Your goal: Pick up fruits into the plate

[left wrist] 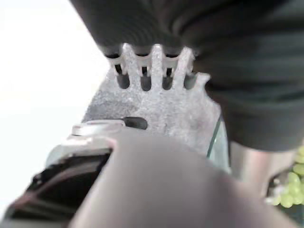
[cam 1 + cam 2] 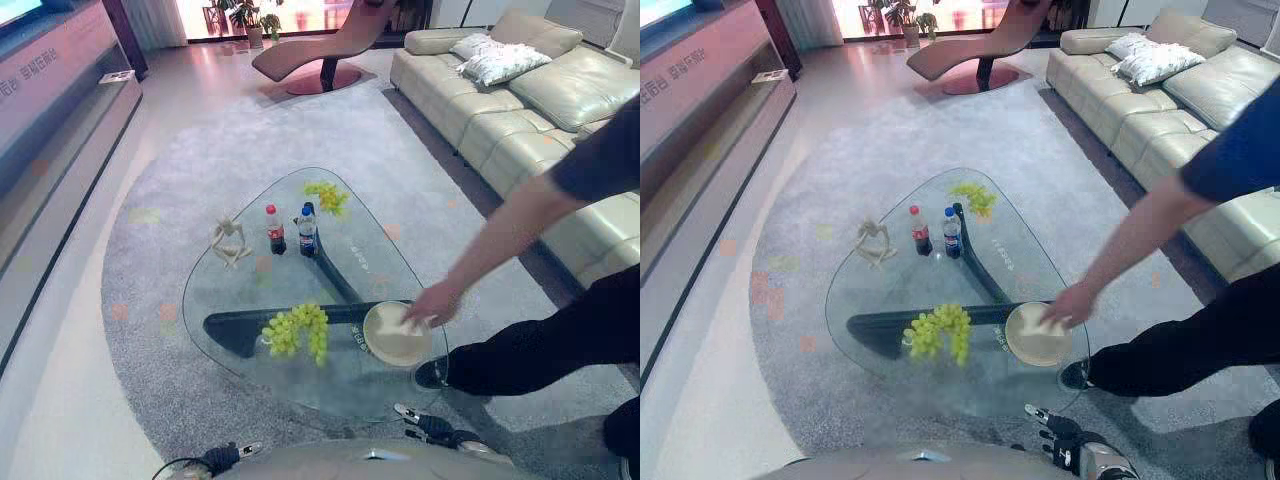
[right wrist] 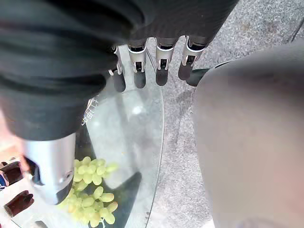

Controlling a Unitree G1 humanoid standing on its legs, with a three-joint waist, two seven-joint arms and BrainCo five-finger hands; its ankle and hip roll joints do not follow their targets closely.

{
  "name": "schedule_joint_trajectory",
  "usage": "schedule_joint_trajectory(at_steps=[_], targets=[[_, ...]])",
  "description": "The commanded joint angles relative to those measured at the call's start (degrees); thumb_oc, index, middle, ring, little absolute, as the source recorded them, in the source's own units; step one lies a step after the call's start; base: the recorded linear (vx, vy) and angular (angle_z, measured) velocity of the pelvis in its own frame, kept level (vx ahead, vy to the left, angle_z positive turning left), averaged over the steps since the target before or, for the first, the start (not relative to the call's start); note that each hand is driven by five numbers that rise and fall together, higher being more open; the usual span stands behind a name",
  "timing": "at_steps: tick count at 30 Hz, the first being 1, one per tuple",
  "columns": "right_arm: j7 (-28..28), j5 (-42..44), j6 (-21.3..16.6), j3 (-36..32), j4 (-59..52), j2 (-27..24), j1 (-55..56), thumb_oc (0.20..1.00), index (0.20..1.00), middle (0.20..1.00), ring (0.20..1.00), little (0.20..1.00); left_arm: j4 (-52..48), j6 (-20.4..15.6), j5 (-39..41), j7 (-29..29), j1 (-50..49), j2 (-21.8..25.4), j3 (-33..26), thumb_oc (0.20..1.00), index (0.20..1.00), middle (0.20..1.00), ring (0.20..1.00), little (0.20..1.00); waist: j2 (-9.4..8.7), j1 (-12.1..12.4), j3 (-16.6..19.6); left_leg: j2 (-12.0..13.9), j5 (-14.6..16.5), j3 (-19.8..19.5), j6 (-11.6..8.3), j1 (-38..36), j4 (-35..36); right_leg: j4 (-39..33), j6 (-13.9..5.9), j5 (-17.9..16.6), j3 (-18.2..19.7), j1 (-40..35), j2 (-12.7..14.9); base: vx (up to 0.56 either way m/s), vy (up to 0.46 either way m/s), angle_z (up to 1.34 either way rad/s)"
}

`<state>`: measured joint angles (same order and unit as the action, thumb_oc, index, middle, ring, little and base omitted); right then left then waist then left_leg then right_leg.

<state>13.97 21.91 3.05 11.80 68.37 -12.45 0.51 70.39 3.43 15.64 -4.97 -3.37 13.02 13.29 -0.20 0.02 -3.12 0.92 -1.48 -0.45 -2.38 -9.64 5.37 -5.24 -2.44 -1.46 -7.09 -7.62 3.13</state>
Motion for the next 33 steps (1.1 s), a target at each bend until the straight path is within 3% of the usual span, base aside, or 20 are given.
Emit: schedule_joint_trajectory(at_steps=[1, 12, 33], targets=[[0.5, 0.7, 0.3, 2.9, 1.6, 0.9, -0.3, 1.0, 1.0, 1.0, 1.0, 1.0, 1.1, -2.4, -2.4, 1.6, 4.5, -0.4, 1.9, 1.0, 1.0, 1.0, 1.0, 1.0, -0.92, 0.9, -2.7, -3.2, 5.2, 3.1, 2.99, -0.9, -1.5, 2.4, -2.34, 0.3, 0.3, -0.2, 1.1, 0.15, 0.064, -0.01], [0.9, 0.5, 0.3, 2.8, 1.4, 0.6, -0.2, 1.0, 1.0, 1.0, 1.0, 1.0, 0.8, -1.2, -0.8, 1.6, 4.6, 0.0, 1.3, 1.0, 1.0, 1.0, 1.0, 1.0, -1.07, 0.8, -3.2, -3.2, 5.1, 3.3, 3.03, -0.6, -1.5, 2.6, -2.43, 0.2, 0.6, 0.2, 1.1, 0.0, 0.0, 0.0], [0.7, 0.1, 0.0, 2.8, 1.1, 0.7, 0.5, 1.0, 1.0, 1.0, 1.0, 1.0, 1.4, -2.3, -1.8, 1.6, 4.1, -0.5, 1.6, 1.0, 1.0, 1.0, 1.0, 1.0, -1.11, 0.4, -3.6, -3.2, 5.1, 3.1, 3.07, -0.5, -1.3, 2.6, -2.44, 0.1, 0.9, 0.4, 1.0, 0.0, 0.0, 0.0]])
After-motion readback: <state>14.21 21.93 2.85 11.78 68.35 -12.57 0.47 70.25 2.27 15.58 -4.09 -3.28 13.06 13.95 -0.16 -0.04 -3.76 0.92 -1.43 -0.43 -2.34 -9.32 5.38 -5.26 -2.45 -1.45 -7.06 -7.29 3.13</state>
